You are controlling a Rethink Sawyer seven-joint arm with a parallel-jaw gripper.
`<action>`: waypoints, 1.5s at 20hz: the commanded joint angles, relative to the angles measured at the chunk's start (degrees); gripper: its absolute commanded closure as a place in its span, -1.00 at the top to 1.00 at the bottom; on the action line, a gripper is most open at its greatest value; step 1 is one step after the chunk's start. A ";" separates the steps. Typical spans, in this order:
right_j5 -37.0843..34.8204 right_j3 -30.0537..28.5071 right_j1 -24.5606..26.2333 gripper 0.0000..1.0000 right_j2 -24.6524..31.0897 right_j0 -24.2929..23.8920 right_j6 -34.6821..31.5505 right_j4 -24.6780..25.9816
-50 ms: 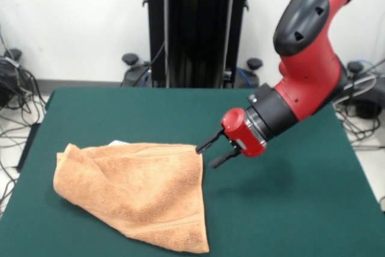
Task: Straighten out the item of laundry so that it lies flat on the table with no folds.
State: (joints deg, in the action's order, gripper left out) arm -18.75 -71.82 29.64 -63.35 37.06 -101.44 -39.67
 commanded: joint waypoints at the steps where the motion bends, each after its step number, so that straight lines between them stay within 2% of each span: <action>1: -0.17 1.66 1.22 1.00 6.78 0.90 -12.71 1.25; 5: -7.14 -0.24 -0.19 1.00 7.77 1.19 -11.81 2.83; 7: -9.82 -0.69 -1.82 1.00 11.41 0.15 -10.12 3.54; 8: -10.69 -0.32 -0.91 1.00 10.18 0.56 -11.11 3.55; 17: -10.67 0.92 2.56 1.00 8.56 1.76 -14.76 3.42; 21: -10.84 2.60 5.38 1.00 7.82 3.23 -18.34 1.62; 25: -12.50 5.25 9.46 1.00 4.74 4.71 -21.84 0.07; 30: -12.94 9.55 14.51 1.00 0.27 3.89 -26.01 -2.30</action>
State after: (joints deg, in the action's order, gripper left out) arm -25.81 -71.95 36.79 -63.99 41.71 -103.95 -37.11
